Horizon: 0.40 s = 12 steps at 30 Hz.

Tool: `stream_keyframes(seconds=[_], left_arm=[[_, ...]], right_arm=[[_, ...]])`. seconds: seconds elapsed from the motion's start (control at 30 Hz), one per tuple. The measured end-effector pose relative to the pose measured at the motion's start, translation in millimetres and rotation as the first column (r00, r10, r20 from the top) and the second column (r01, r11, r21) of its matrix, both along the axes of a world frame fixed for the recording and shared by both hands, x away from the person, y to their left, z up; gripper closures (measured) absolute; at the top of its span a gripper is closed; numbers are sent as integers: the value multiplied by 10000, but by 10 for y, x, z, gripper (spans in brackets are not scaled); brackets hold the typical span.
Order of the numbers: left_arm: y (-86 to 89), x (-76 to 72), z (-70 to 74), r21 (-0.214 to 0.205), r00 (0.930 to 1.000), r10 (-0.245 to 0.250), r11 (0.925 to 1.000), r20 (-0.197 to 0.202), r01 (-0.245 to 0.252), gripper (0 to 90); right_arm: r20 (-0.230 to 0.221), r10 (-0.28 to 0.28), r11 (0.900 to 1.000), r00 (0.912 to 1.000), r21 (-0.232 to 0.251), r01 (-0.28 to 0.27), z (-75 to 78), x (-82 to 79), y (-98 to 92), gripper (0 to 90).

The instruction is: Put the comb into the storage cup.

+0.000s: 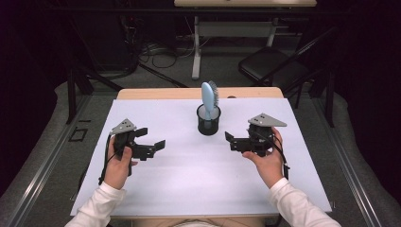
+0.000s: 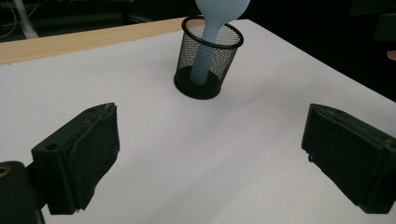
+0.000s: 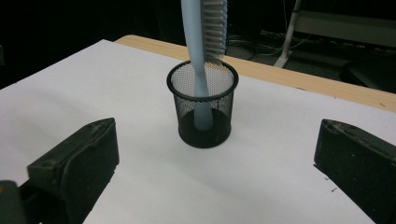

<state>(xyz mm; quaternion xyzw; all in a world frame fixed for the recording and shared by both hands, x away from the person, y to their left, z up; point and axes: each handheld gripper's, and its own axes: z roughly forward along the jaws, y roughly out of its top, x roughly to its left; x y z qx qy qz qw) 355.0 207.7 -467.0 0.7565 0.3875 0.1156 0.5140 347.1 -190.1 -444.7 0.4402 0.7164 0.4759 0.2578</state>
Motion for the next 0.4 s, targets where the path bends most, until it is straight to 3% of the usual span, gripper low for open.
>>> stream_keyframes(seconds=[0.17, 0.4], left_arm=[[85, -48, -124, -177, 9999, 141, 9997, 37, -140, 52], [103, -61, -164, -83, 9997, 147, 9999, 169, -146, 52]], right_arm=[[-1, -202, 9997, 9998, 145, 202, -166, -125, -104, 0], [-44, -667, 9972, 9978, 346, 668, -404, -280, -236, 0]])
